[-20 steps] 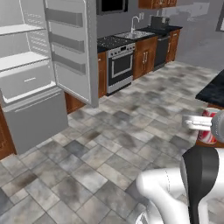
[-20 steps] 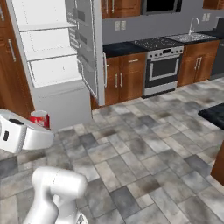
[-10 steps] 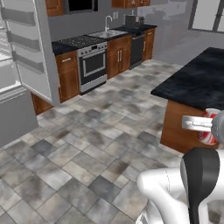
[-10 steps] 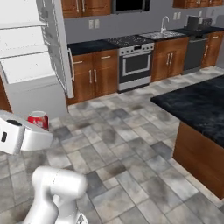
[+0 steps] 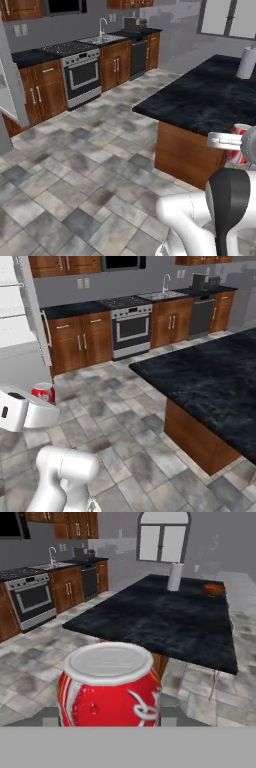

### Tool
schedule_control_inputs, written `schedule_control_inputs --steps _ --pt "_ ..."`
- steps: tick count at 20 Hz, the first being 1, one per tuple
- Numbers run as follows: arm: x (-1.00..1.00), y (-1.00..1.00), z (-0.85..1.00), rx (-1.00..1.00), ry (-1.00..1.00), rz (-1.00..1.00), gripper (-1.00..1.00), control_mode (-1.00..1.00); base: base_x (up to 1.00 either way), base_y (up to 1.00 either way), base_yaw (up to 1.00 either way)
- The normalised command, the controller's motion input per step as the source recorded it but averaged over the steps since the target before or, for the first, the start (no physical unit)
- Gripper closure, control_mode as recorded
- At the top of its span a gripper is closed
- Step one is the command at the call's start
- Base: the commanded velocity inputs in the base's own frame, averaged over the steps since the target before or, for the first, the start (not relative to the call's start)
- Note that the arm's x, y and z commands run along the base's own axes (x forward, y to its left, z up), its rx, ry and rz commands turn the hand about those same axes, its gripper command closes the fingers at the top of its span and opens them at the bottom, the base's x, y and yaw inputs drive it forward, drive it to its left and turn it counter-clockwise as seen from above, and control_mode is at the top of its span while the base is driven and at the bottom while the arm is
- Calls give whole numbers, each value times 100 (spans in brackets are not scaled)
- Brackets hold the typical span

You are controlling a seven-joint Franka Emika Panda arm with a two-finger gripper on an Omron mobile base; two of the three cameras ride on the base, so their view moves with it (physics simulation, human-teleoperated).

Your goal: Open the fridge, grab two sodas, and place both sodas inside the bowl with ice on the dining counter.

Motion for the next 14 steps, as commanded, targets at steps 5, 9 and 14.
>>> schedule_control_inputs --steps 5,9,14 --pt "0 0 0 0 0 0 100 100 0 -100 -4" --pt "0 0 0 0 0 0 100 100 0 -100 -3" --pt "0 0 0 0 0 0 100 100 0 -100 -2"
